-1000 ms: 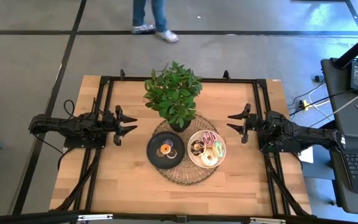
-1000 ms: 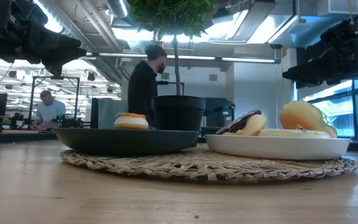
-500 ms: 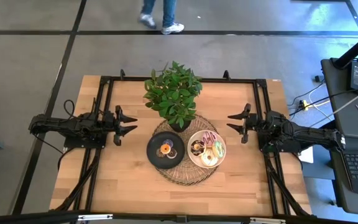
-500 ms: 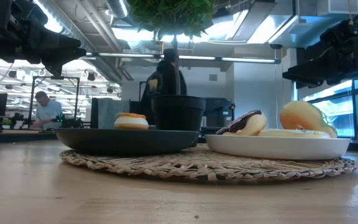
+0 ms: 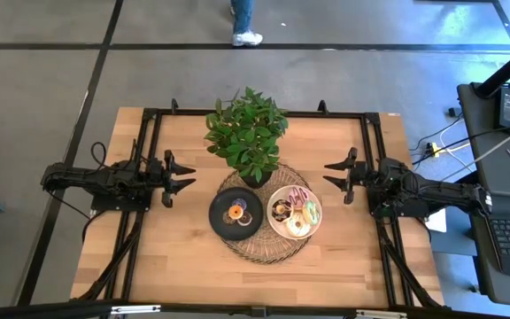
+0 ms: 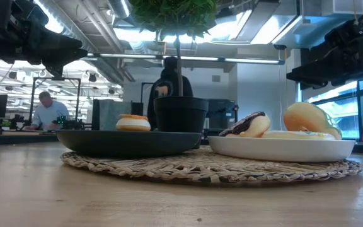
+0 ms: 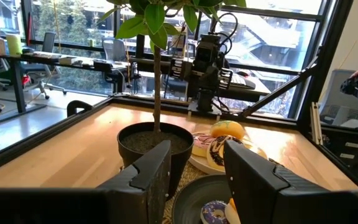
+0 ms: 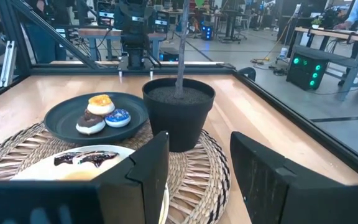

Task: Pick & Place donuts
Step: Return to Home Position

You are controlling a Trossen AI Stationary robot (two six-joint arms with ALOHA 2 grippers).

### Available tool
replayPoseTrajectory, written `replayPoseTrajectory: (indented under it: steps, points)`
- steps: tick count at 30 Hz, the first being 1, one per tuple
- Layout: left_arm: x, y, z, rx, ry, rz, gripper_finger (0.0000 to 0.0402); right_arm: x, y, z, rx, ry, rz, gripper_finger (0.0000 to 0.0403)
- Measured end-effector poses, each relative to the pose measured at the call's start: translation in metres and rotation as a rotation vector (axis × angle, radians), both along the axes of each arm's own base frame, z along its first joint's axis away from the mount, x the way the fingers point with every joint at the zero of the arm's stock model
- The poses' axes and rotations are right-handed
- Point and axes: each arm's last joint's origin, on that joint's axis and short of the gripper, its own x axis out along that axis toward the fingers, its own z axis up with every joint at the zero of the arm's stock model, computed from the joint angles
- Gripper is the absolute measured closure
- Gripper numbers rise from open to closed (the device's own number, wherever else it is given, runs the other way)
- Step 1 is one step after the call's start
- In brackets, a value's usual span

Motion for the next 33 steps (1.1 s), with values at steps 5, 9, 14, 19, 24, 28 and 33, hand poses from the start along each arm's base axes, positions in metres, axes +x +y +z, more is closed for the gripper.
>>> replayPoseTrajectory:
  steps: [5, 9, 14, 19, 24, 28, 33]
  points:
    - [0.0000, 0.0000, 0.0000, 0.000, 0.000, 0.000, 0.0256, -0.0019, 0.0003, 0.0028, -0.006, -0.033, 0.000, 0.0230]
    - [0.0000, 0.0000, 0.0000, 0.000, 0.000, 0.000, 0.0254, -0.0039, 0.0007, 0.0056, -0.011, -0.068, 0.000, 0.0230]
    - [0.0000, 0.0000, 0.0000, 0.000, 0.000, 0.000, 0.0257, -0.0049, 0.0009, 0.0069, -0.014, -0.083, 0.000, 0.0230]
    - [0.0000, 0.0000, 0.0000, 0.000, 0.000, 0.000, 0.0256, -0.0060, 0.0011, 0.0082, -0.017, -0.101, 0.000, 0.0230]
    - [0.0000, 0.0000, 0.0000, 0.000, 0.000, 0.000, 0.0258, -0.0060, 0.0011, 0.0083, -0.017, -0.101, 0.000, 0.0230]
    - [0.0000, 0.0000, 0.0000, 0.000, 0.000, 0.000, 0.0257, -0.0059, 0.0011, 0.0082, -0.018, -0.100, 0.000, 0.0230]
    - [0.0000, 0.0000, 0.0000, 0.000, 0.000, 0.000, 0.0257, -0.0057, 0.0011, 0.0079, -0.018, -0.096, 0.000, 0.0230]
